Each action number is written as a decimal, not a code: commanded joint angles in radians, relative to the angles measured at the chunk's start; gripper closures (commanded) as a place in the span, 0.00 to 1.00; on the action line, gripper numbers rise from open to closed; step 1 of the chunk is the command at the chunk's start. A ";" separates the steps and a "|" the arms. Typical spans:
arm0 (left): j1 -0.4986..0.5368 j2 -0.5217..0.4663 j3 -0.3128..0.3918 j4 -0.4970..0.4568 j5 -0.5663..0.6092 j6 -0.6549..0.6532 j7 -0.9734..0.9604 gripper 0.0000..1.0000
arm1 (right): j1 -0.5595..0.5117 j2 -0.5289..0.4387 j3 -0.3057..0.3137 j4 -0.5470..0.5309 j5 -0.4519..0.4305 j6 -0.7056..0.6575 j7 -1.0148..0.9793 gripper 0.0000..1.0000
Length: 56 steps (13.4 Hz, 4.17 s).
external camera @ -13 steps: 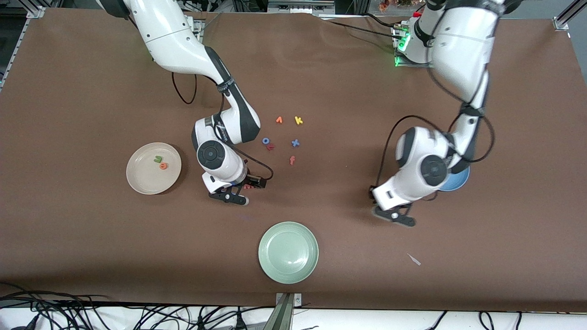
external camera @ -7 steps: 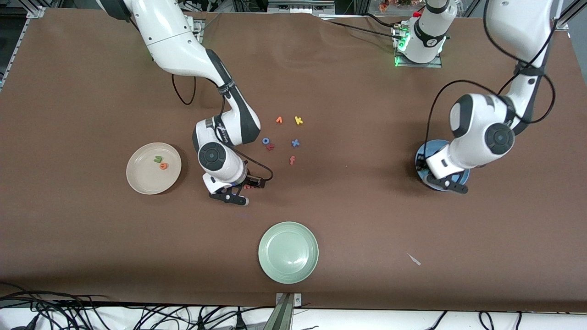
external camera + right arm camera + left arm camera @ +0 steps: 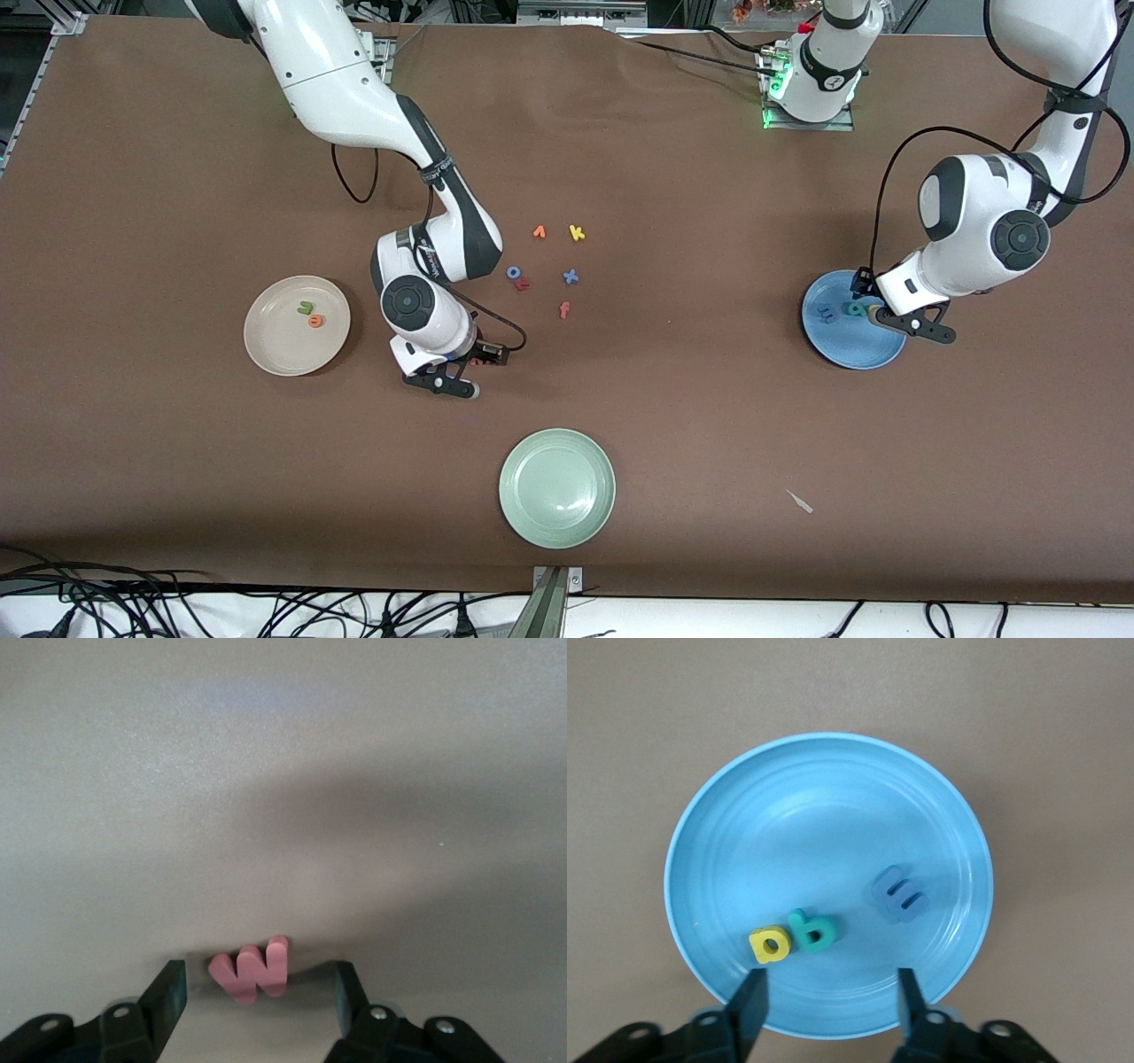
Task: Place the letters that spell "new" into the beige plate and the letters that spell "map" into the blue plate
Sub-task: 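Drop the b on the blue plate while the right gripper grasps the pink w, then carry the pink w with the right gripper and drop it on the beige plate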
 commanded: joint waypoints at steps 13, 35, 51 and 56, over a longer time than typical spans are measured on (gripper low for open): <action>0.035 -0.485 -0.090 0.015 0.025 -0.291 -0.014 0.00 | -0.007 0.036 0.004 0.045 0.014 0.015 -0.006 0.57; -0.042 -0.301 -0.018 0.621 -0.021 -0.823 -0.290 0.00 | -0.007 -0.135 -0.084 -0.102 -0.032 -0.172 -0.307 0.65; -0.048 -0.278 0.012 0.637 -0.028 -0.829 -0.288 0.00 | -0.007 -0.452 -0.331 -0.622 -0.049 -0.002 -0.811 0.65; -0.047 -0.278 0.012 0.638 -0.032 -0.830 -0.290 0.00 | -0.016 -0.398 -0.385 -0.570 -0.047 -0.010 -0.911 0.32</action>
